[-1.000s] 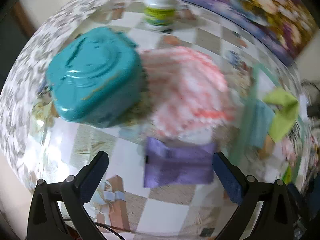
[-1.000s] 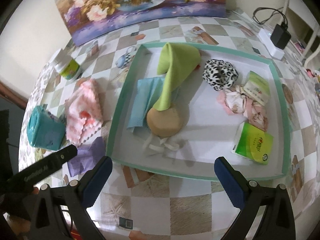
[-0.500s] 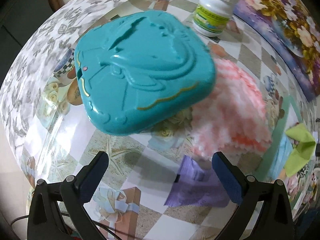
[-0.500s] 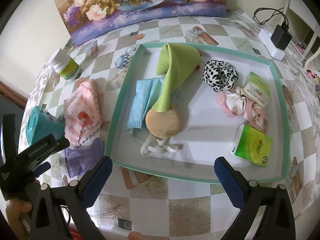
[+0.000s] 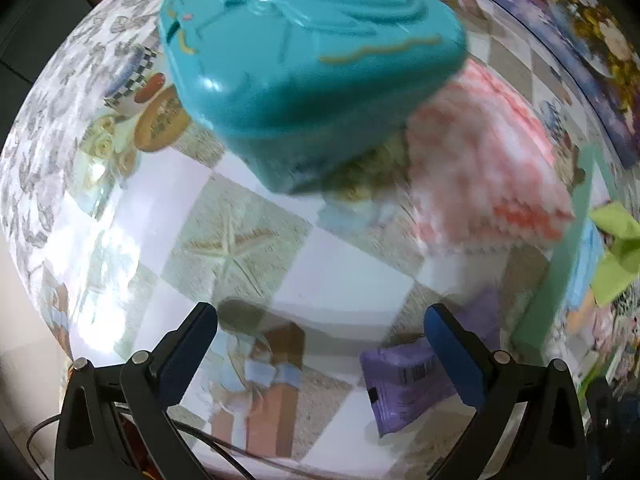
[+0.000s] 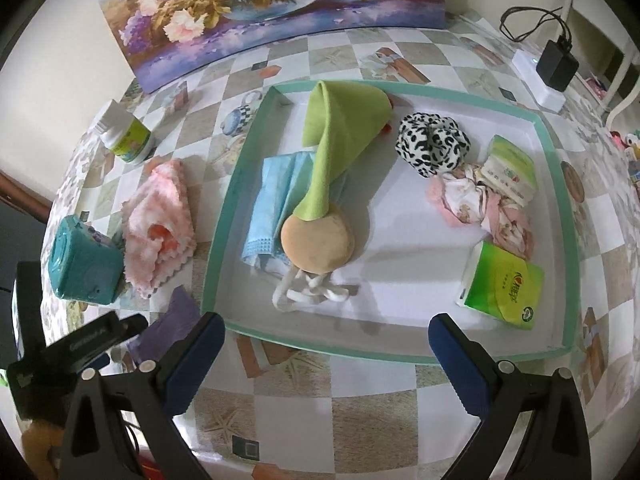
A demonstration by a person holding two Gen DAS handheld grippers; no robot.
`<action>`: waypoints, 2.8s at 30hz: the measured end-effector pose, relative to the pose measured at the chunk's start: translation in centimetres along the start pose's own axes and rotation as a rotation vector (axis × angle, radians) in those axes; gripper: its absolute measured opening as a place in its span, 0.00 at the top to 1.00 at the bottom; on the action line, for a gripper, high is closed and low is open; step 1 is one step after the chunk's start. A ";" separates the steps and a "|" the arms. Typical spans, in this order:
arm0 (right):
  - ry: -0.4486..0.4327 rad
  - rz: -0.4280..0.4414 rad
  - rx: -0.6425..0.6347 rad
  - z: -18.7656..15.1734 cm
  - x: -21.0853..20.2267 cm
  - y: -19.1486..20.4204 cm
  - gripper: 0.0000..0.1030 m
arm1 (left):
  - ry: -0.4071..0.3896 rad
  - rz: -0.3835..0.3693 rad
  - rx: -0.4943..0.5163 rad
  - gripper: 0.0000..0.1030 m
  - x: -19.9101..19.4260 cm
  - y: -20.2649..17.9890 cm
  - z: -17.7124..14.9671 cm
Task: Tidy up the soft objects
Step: 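Reach the left tool to the purple packet and grasp it, then grasp the pink-and-white fluffy towel with the right tool while the left tool holds the packet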
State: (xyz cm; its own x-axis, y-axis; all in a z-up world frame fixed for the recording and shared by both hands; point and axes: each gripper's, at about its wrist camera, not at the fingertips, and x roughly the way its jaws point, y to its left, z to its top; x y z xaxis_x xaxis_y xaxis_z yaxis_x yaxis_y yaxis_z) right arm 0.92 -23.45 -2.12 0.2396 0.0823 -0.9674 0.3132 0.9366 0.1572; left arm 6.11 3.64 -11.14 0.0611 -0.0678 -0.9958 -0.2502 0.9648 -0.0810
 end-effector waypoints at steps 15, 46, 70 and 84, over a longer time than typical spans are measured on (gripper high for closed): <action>-0.002 0.002 0.011 0.0 -0.1 -0.5 0.00 | 0.009 -0.127 0.079 0.00 -2.2 -2.0 -2.0; -0.002 -0.010 0.024 0.5 0.1 -1.3 0.00 | 0.000 -0.102 0.396 0.51 -4.3 -9.5 -4.8; -0.110 0.288 -0.235 3.2 1.0 9.4 0.18 | -0.091 -0.304 -0.166 0.54 -7.0 4.3 -2.1; -0.008 0.285 -0.314 4.2 6.8 13.0 0.71 | -0.056 -0.310 -0.198 0.55 -4.6 2.7 -1.3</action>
State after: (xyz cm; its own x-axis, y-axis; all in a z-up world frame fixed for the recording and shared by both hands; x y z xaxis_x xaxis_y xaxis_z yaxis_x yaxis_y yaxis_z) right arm 10.51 -12.17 -5.79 0.2835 0.3514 -0.8923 -0.0614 0.9352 0.3488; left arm 3.89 6.19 -6.85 0.2143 -0.3299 -0.9194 -0.3933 0.8324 -0.3903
